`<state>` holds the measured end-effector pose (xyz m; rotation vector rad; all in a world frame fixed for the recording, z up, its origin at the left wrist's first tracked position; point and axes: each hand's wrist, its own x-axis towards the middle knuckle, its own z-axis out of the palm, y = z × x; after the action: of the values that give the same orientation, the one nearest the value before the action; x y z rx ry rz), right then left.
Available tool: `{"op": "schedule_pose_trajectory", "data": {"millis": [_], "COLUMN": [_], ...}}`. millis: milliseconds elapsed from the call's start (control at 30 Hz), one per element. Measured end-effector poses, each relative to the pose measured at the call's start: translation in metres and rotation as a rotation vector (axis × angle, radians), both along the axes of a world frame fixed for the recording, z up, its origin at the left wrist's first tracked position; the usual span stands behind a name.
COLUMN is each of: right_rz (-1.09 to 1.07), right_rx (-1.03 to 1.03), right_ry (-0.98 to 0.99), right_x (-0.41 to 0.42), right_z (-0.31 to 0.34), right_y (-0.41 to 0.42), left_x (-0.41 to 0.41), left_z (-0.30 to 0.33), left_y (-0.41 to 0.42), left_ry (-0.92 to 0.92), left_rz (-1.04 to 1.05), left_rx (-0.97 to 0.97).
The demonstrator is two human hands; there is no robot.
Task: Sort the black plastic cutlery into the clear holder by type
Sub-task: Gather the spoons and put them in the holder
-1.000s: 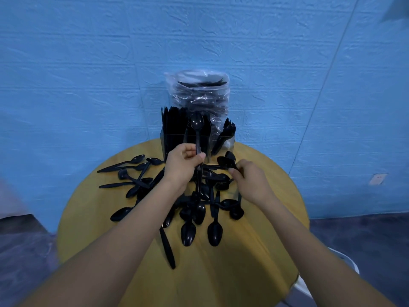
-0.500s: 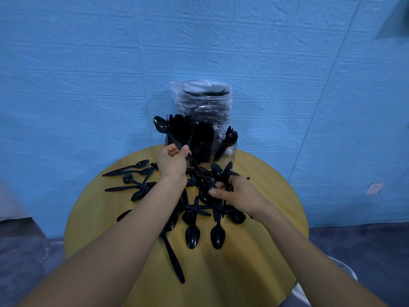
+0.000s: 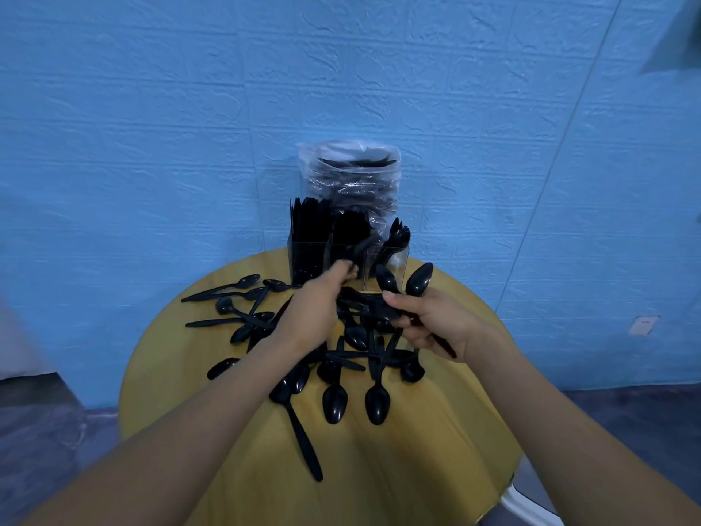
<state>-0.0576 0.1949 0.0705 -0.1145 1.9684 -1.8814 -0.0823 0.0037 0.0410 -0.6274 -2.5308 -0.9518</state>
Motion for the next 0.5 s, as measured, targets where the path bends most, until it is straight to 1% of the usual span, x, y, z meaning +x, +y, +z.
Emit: {"op": "schedule_pose_trajectory", "data": {"millis": [67,100,233,333,400,467,500], "right_rz": [-0.047,-0.072,-0.121,-0.125,-0.133,-0.151,-0.163], "right_rx": [-0.104,-0.151,-0.278,-0.331,-0.322,-0.284,-0.263], "right_ry": [-0.050,-0.074,-0.148,-0.192,-0.188,-0.165,-0.152], "right_x": [-0.002,-0.003,-0.005,-0.007,-0.007,-0.008,-0.008], "right_z": [0.004,0.006,0.007,0.007,0.008,0.007,0.006], "right_y": [-0.002,-0.002,-0.009,-0.015,-0.017,-0.017,-0.015], "left_x": [0.003,0.003,-0.002,0.000,0.002,0.005,0.006], "left_z": [-0.003,-0.006,-0.020,-0.023,-0.022,-0.021,-0.021], "left_y": [0.001,0.001,0.002,0.006,0.006,0.004,0.003], "left_ry": [-0.038,-0.048,-0.057,-0.061,-0.071,-0.112,-0.161], "left_rz": [-0.056,-0.073,-0.133,-0.166,-0.160,-0.152,-0.152], "left_rx": [-0.152,-0.190,-0.243,-0.215,-0.190,-0.122,-0.061]}}
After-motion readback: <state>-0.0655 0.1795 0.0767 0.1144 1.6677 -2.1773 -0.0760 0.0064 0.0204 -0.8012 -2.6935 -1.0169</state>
